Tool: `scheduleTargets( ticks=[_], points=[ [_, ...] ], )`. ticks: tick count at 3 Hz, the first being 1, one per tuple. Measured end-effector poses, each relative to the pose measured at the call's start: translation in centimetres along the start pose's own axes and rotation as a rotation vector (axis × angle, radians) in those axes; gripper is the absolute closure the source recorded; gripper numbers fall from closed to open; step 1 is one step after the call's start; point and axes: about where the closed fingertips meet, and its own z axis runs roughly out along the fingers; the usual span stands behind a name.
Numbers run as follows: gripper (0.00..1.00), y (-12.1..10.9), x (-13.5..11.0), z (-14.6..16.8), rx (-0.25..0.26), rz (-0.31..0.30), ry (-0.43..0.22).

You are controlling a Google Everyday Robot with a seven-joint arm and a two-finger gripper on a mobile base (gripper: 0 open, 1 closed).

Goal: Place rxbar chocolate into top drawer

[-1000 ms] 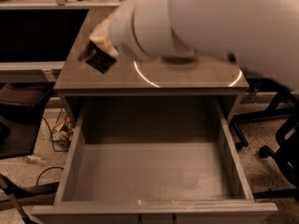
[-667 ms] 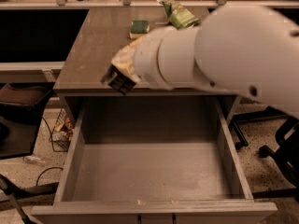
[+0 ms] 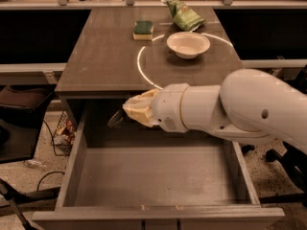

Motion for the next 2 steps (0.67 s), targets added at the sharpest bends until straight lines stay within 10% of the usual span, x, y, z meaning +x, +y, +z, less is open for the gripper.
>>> scheduleTargets(
  ticks=[2],
  points=[
    [1.0,1.3,8.7,0.1,-0.18,0.121,-0.205]
  ],
)
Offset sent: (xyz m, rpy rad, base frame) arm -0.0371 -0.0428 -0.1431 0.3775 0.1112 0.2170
